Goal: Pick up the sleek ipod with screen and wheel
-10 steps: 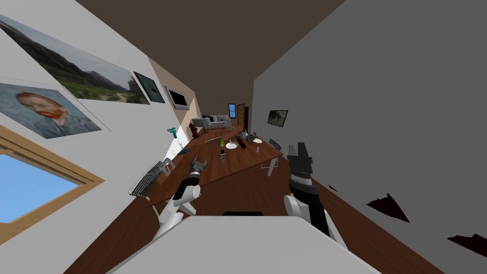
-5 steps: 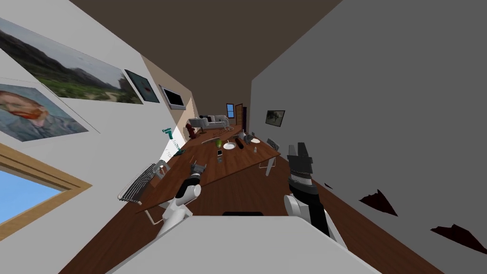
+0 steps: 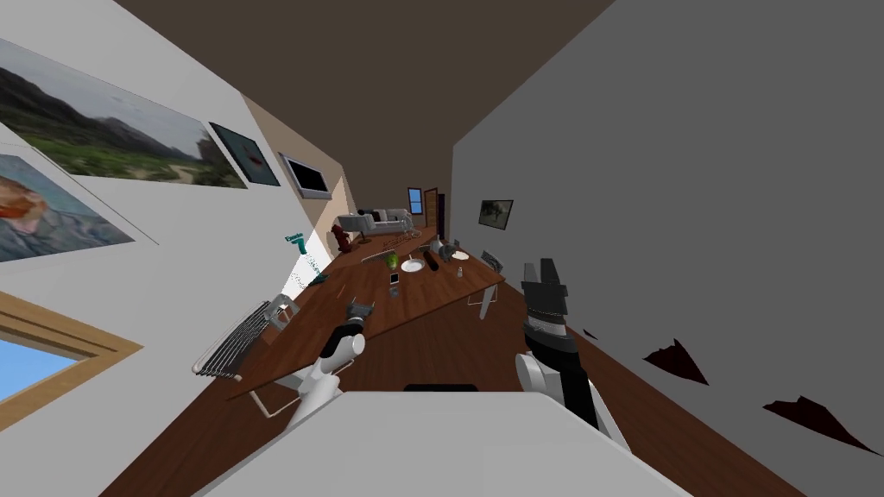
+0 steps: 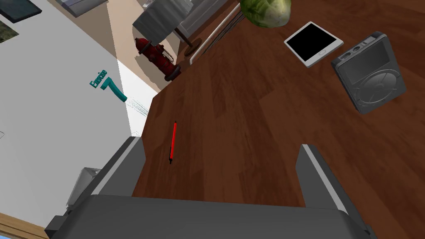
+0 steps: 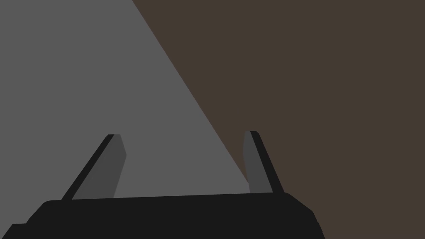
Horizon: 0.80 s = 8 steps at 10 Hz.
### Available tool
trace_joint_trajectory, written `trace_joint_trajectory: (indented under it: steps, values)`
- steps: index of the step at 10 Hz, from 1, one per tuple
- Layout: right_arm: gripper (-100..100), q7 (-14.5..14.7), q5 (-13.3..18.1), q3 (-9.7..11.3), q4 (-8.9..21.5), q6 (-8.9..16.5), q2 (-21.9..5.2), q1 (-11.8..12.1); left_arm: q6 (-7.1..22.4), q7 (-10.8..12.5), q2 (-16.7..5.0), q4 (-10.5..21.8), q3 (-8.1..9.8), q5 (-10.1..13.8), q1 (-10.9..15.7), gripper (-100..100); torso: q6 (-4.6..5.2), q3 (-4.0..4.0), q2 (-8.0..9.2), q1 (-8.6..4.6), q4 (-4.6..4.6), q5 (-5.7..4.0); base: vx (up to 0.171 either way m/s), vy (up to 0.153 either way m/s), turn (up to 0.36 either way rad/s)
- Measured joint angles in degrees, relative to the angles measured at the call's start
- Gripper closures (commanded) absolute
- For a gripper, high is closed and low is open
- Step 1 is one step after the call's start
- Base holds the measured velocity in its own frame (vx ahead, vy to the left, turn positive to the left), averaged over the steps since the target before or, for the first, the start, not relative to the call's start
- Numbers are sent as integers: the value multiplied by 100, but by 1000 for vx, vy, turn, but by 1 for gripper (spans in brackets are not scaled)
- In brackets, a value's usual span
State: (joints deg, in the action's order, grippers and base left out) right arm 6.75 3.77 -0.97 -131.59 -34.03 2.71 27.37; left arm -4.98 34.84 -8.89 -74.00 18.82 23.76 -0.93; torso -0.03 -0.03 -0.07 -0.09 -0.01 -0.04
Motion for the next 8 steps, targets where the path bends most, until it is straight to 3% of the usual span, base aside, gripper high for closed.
trace_joint_trajectory:
  steps: [8]
  values:
    - [0, 0, 0, 0, 0, 0, 0, 1, 330, 570, -24, 1435, 475, 466, 648, -100, -1, -11, -18, 0, -4, 0, 56, -30, -49]
